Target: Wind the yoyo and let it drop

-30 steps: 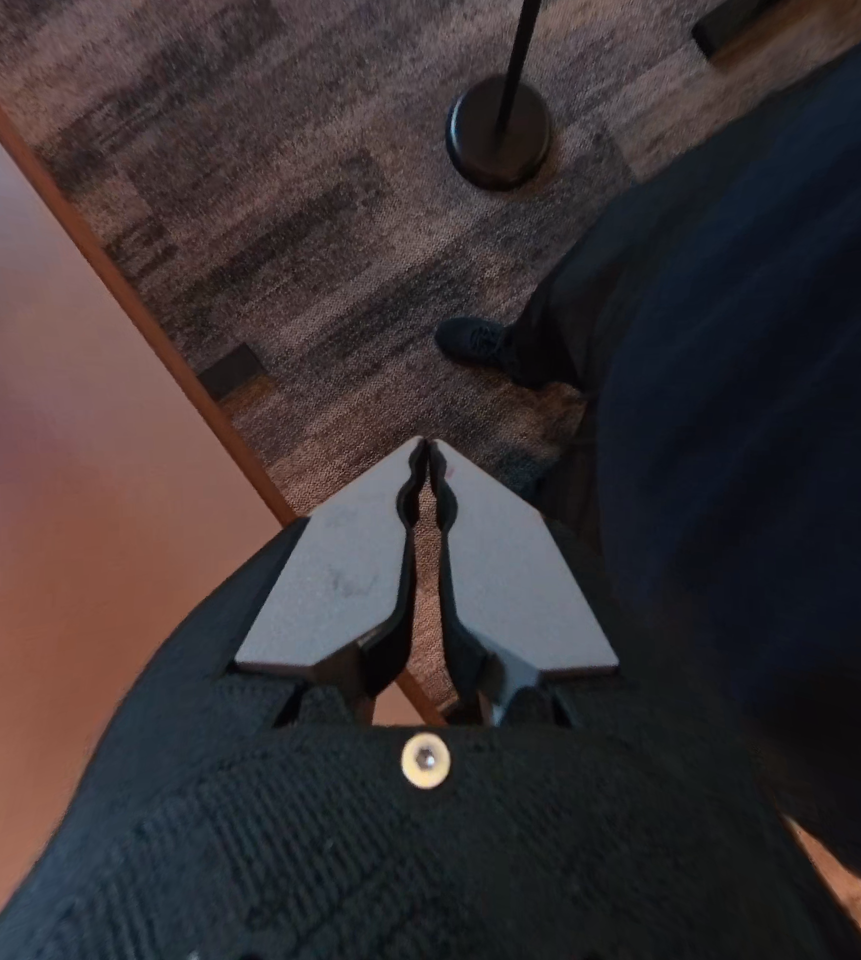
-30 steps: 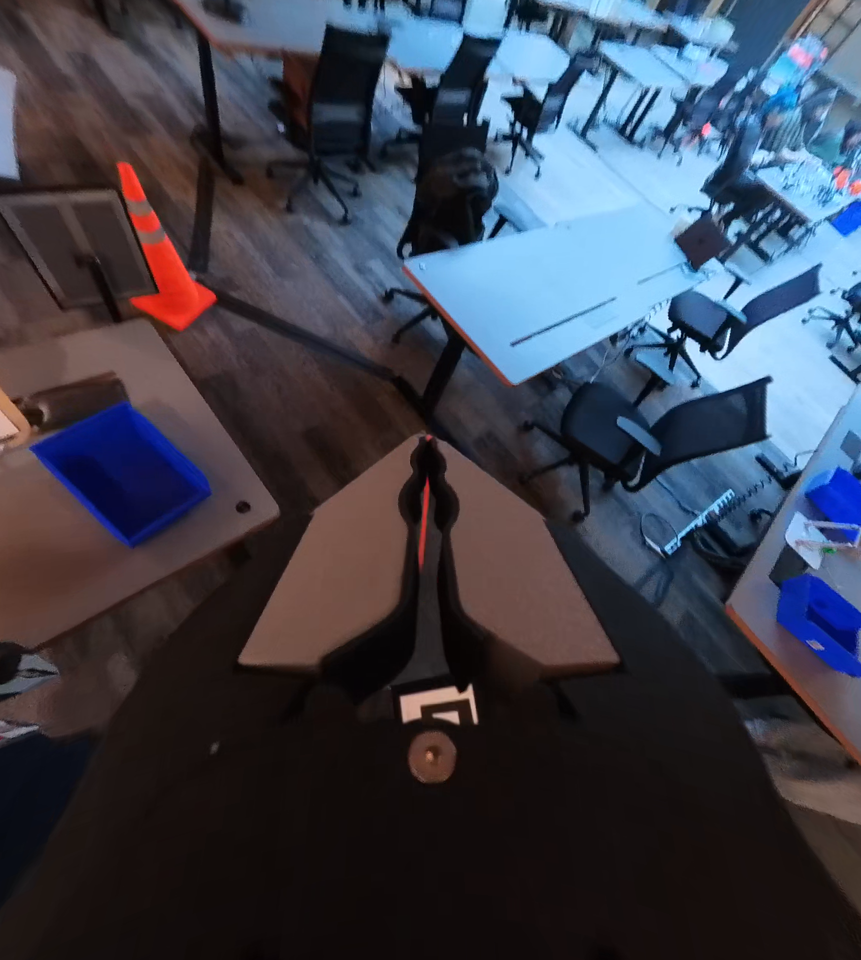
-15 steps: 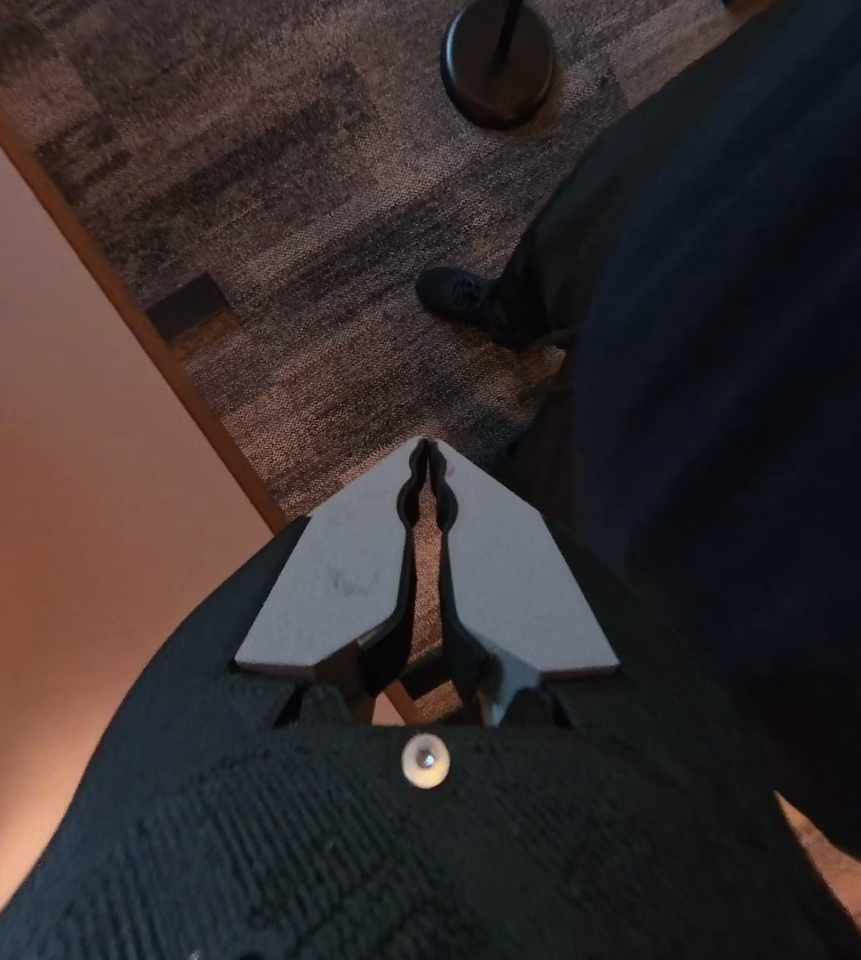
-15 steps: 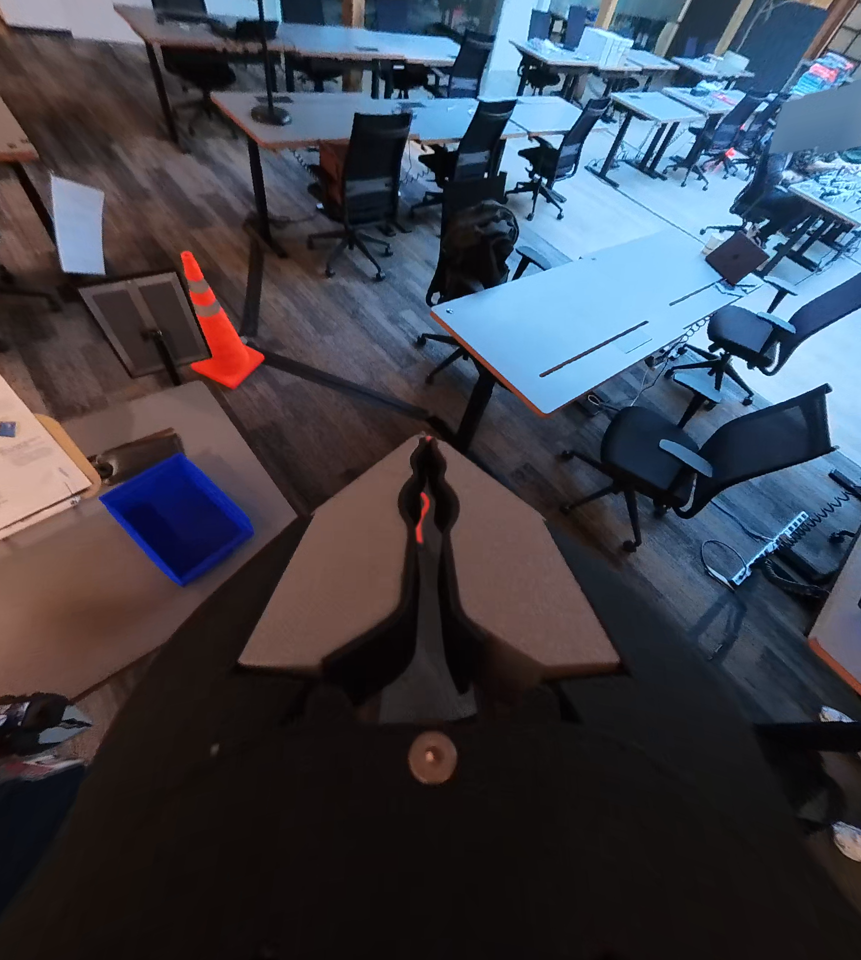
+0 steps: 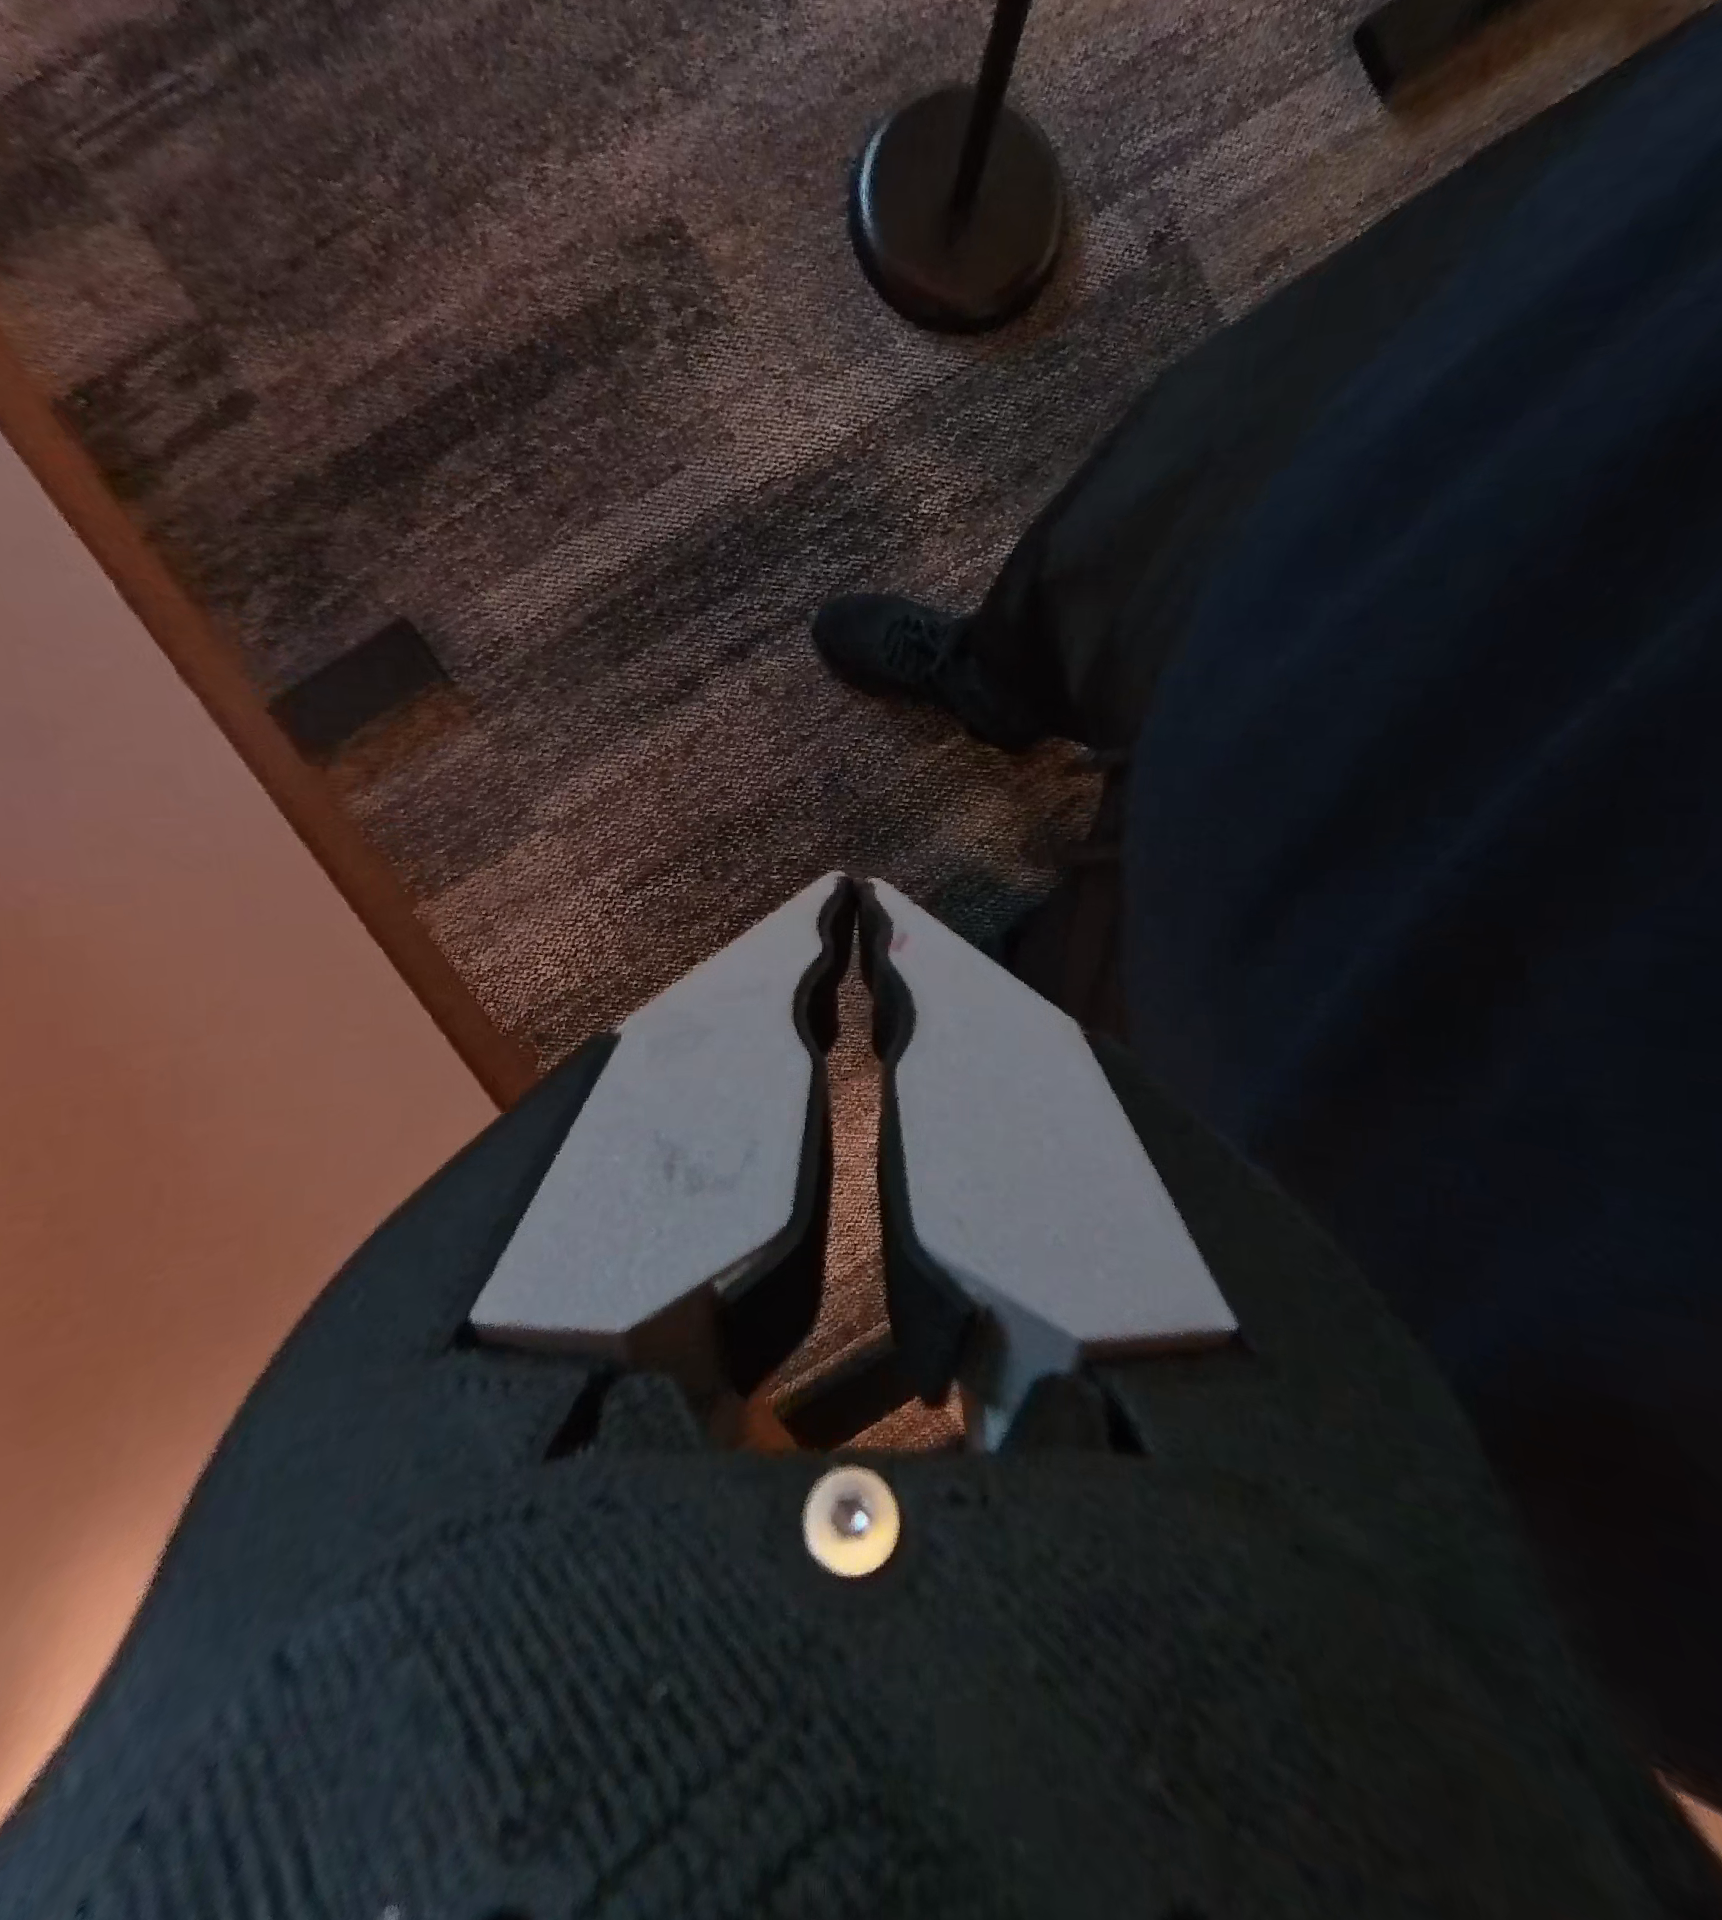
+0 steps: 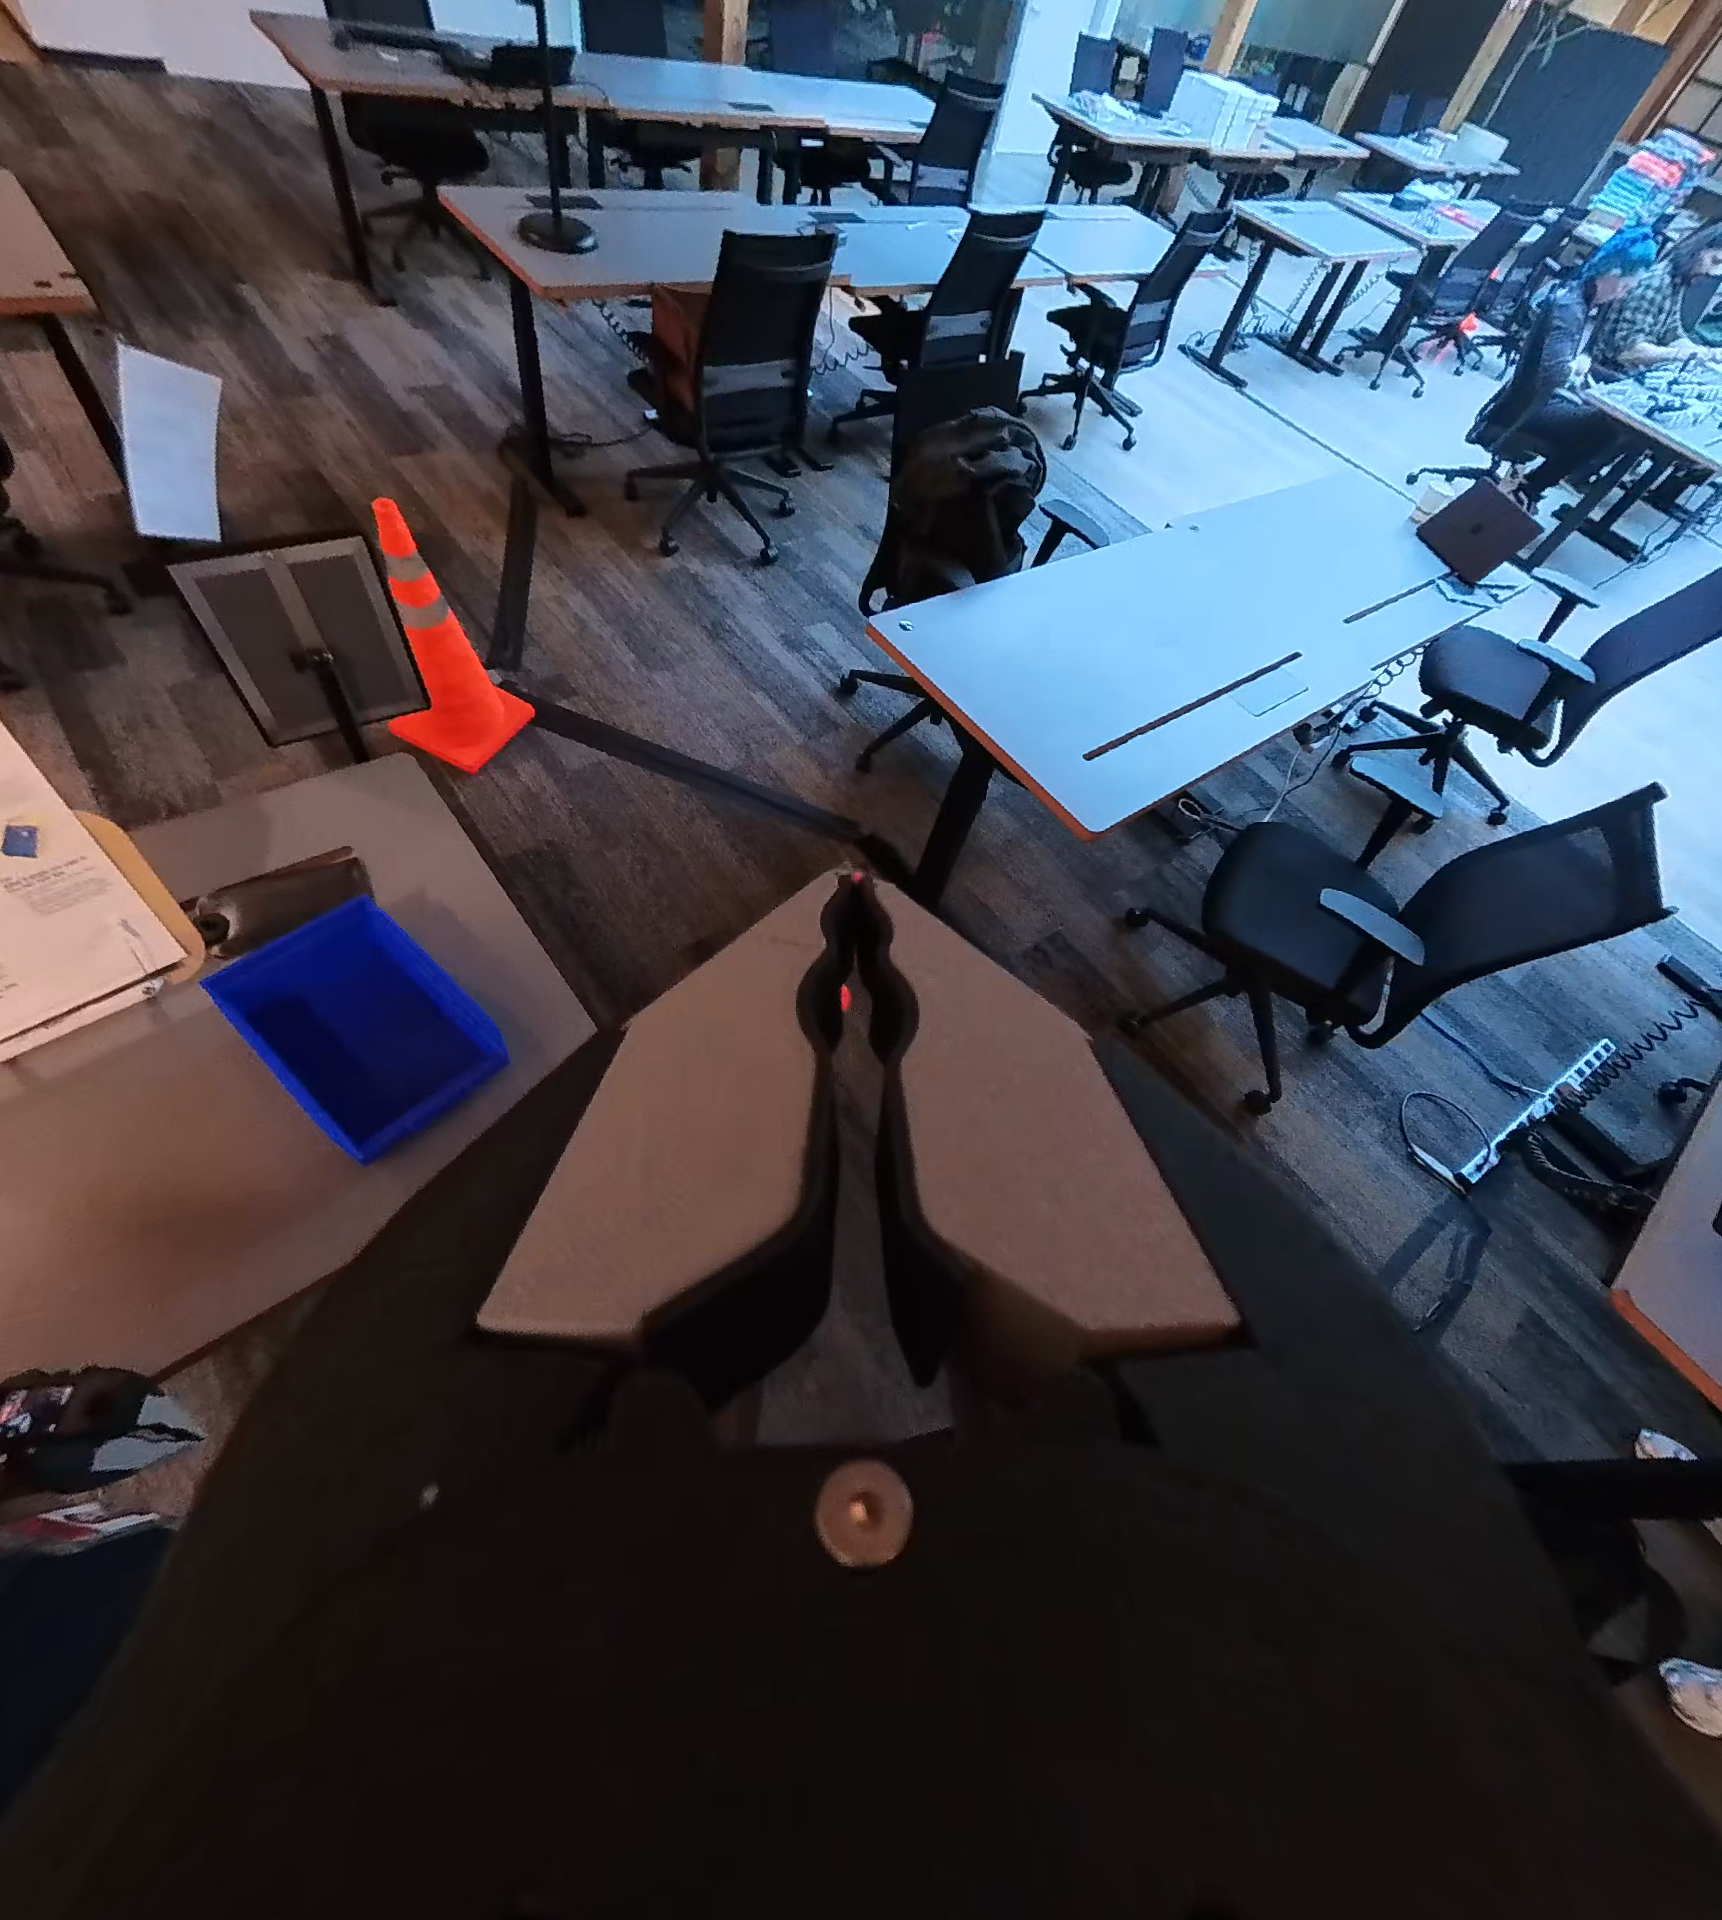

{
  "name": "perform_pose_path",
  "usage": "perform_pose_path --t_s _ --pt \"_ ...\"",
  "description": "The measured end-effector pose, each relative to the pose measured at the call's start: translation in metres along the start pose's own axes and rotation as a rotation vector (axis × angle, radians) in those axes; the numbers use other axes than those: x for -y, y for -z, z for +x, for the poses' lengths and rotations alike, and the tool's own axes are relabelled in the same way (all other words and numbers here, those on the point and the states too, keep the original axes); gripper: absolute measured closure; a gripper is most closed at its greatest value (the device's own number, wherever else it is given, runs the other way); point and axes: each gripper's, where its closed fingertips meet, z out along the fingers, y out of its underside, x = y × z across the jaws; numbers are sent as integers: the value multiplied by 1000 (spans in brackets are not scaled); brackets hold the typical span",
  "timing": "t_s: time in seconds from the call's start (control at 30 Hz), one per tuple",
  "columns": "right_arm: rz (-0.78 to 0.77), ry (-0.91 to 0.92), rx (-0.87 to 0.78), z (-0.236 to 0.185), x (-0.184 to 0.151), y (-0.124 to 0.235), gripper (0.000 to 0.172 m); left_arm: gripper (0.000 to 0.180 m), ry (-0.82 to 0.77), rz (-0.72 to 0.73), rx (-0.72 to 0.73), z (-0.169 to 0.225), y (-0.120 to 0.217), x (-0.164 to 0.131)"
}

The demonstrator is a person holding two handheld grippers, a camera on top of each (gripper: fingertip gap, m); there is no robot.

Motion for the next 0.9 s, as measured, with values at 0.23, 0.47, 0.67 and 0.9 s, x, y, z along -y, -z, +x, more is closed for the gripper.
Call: perform_pose_path --t_s 0.23,0.47,0.67,0.9 --pt "14 -4 33 -8 0 -13 172 180 0 2 0 1 -1 0" --pt "13 -4 48 -11 2 -23 172 180 25 8 12 -4 3 -2" --pt "19 -11 48 -9 1 -26 172 180 30 -6 15 -4 2 -9" --pt "21 -16 54 -8 -1 -26 172 180 42 3 13 -2 0 -7"
